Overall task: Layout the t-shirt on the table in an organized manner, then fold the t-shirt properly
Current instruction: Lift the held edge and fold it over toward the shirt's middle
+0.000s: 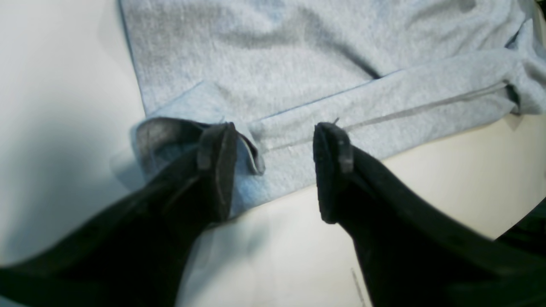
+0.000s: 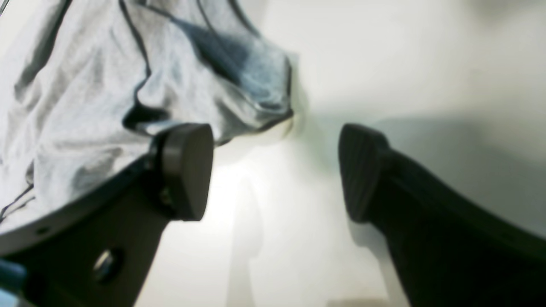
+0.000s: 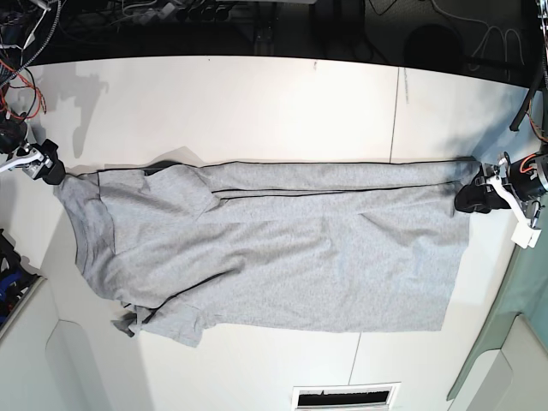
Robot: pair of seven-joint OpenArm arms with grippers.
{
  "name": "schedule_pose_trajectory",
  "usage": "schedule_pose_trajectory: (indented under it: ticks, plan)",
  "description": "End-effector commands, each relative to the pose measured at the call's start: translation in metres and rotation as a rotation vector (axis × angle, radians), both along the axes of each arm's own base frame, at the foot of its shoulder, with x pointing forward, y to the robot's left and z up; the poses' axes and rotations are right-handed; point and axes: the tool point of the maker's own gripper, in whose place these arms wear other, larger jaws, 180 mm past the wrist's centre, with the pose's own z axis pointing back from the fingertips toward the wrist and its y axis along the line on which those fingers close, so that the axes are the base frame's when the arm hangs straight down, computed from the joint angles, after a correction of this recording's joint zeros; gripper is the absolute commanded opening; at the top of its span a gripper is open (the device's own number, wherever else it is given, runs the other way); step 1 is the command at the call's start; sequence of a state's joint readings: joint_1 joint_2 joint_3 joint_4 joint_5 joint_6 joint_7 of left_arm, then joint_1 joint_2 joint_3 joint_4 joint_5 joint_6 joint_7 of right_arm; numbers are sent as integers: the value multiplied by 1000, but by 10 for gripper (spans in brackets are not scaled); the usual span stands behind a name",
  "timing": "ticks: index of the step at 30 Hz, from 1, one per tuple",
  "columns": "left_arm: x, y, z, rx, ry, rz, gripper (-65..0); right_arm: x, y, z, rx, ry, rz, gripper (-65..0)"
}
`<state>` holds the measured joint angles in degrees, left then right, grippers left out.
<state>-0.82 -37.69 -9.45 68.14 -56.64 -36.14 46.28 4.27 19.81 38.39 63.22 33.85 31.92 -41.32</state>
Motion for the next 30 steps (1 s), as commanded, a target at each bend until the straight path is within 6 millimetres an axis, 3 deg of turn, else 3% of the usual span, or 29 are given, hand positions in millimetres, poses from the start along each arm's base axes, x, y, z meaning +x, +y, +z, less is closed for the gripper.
schedule_pose_trajectory:
  ticks: [1,7,12,18,23,30]
  plan:
    - [12,7,19,8,-56,-2,-331,11,-12,14,-17,-56,-15,-199]
    - [11,9,15,38,-53,-2,-331,23,10,1,14,-57,16,-199]
    - [14,27,4,136,-34,82,-331,38,37,-4,25,-41,100,-200]
    - [17,54,-3,256,-35,183,-331,40,55,-7,53,-42,135,-201]
    - [4,66,-29,241,28,259,-331,40,73,-13,90,-42,140,-201]
    - [-2,39,-53,143,74,277,-331,39,84,-16,112,-38,148,-201]
